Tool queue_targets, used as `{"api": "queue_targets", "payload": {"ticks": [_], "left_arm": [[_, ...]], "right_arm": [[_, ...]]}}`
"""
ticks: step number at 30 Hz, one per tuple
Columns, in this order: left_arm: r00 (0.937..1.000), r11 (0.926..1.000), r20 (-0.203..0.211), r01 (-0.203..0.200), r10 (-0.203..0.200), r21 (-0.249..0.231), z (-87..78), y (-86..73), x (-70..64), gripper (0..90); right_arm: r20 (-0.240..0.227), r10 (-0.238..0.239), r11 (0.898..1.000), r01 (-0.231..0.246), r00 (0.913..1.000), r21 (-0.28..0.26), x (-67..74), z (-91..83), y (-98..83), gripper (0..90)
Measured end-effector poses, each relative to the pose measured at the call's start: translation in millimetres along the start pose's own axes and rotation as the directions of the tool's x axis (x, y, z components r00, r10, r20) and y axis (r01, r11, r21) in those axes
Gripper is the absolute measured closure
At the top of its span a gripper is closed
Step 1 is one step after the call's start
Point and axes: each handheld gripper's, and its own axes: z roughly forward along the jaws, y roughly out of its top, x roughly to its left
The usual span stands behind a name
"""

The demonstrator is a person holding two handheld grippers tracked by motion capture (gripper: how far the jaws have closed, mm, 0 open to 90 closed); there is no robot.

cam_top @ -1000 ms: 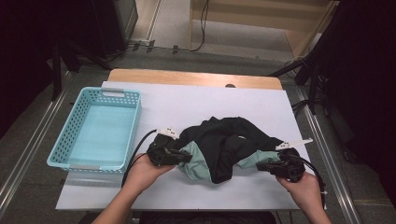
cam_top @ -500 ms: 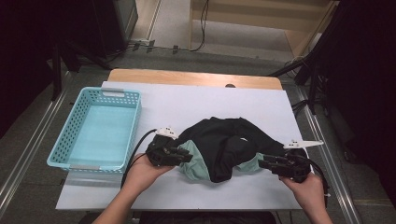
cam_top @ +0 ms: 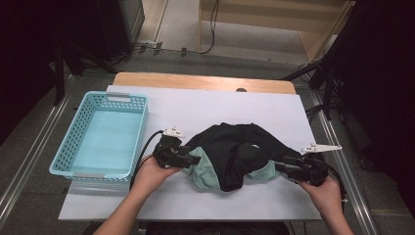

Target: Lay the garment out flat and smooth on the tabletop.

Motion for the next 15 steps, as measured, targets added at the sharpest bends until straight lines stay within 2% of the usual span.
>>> {"api": "queue_targets", "payload": {"ticks": [3,6,9,15], "left_arm": [[0.9998,0.9999,-0.015,0.015,-0.015,-0.004,1.8,1.8,5.9,36.8],[0.9992,0.9998,-0.037,0.017,-0.017,-0.006,4.0,4.9,9.9,36.9],[0.9978,0.9988,-0.053,0.039,-0.041,-0.031,5.6,8.6,11.8,37.0],[0.9967,0.9992,-0.075,0.030,-0.032,-0.025,7.9,11.5,15.9,37.0]], "right_arm": [[0.017,-0.018,1.000,0.018,0.9997,-0.012,-4.9,1.6,-0.2,42.3],[0.027,-0.008,1.000,0.008,0.9996,-0.015,-9.6,2.5,0.3,41.9],[0.026,0.006,1.000,-0.005,0.9996,-0.018,-13.7,3.4,0.8,41.3],[0.039,0.016,0.999,-0.015,0.9991,-0.034,-20.1,6.8,2.2,38.1]]}}
